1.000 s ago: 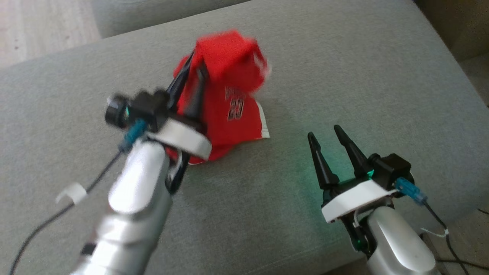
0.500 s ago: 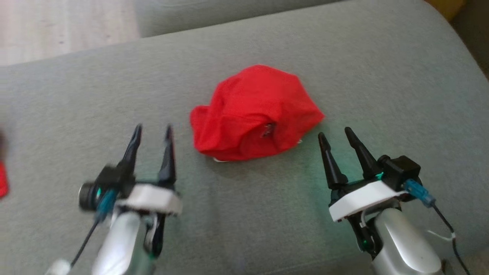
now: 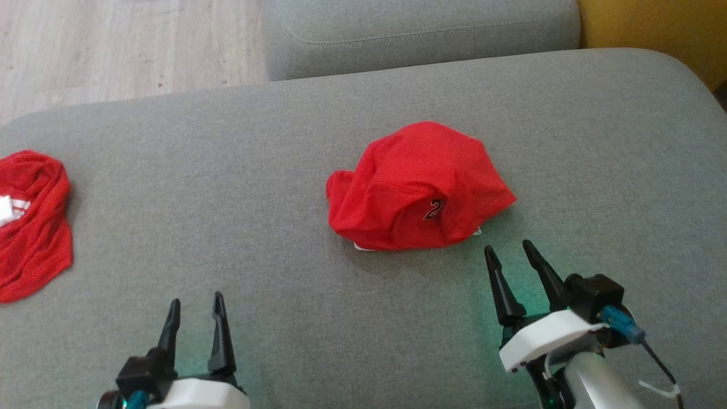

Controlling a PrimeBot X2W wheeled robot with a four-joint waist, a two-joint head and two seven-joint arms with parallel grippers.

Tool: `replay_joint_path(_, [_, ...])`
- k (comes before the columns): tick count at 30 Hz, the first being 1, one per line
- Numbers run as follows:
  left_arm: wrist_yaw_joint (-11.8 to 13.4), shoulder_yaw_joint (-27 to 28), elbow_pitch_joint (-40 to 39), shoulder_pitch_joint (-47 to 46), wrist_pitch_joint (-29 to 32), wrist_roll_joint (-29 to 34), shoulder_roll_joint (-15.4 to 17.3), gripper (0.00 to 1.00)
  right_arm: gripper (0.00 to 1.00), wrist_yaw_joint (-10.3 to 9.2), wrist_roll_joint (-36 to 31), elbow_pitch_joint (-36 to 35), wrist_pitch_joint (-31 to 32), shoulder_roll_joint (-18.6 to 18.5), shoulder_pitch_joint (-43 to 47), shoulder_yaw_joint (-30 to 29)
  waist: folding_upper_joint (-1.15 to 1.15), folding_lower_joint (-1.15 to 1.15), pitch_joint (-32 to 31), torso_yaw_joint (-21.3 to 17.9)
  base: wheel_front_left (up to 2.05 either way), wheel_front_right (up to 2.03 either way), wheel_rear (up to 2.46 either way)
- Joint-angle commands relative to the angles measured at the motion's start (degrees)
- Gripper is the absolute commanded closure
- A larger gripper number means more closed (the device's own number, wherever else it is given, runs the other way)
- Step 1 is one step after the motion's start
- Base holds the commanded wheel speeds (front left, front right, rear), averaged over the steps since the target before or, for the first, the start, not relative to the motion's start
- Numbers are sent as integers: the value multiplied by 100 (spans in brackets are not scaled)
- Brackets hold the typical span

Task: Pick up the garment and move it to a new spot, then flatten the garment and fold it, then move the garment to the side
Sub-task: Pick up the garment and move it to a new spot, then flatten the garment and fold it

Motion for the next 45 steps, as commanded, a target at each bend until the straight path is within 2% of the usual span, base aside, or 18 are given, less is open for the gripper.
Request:
replay_joint_path(1, [29,118,-225,-203,-29,-17,35,0,0,20,-56,-123,-21,54,-138,81,0,1,5,24,0,0,0])
replay_joint_path(11, [29,-159,-232,-392,-29,6,34,0,0,20,75,155,-21,54,-448,-74,0,1,326,235,0,0,0])
replay_joint_path(16, [68,-271,-182,-500,-29,-40,34,0,0,20,467,293,-21,54,-707,-101,0,1,574,410,0,0,0])
replay_joint_path(23, [87,-345,-143,-632,-29,-62,34,0,0,20,773,397,-21,54,-839,250,0,1,792,593,0,0,0])
replay_joint_path(31, [142,-415,-168,-691,-29,-134,34,0,0,20,737,332,-21,54,-848,271,0,1,861,644,0,0,0])
replay_joint_path(32, [146,-421,-167,-699,-29,-140,34,0,4,20,721,272,-21,54,-857,246,0,1,861,639,0,0,0])
replay_joint_path(33, [149,-427,-167,-706,-29,-144,34,0,51,20,711,203,-21,54,-856,220,0,1,863,633,0,0,0])
replay_joint_path(35, [150,-430,-168,-716,-29,-156,34,0,100,20,699,45,-21,54,-838,156,0,1,860,620,0,0,0])
replay_joint_path(41, [141,-420,-119,-671,-29,-196,34,0,100,20,635,-786,-21,54,-867,99,0,1,741,539,0,0,0])
replay_joint_path(45, [121,-407,-39,-560,-29,-245,34,0,100,20,524,-1469,-21,54,-1357,614,0,1,523,476,0,0,0])
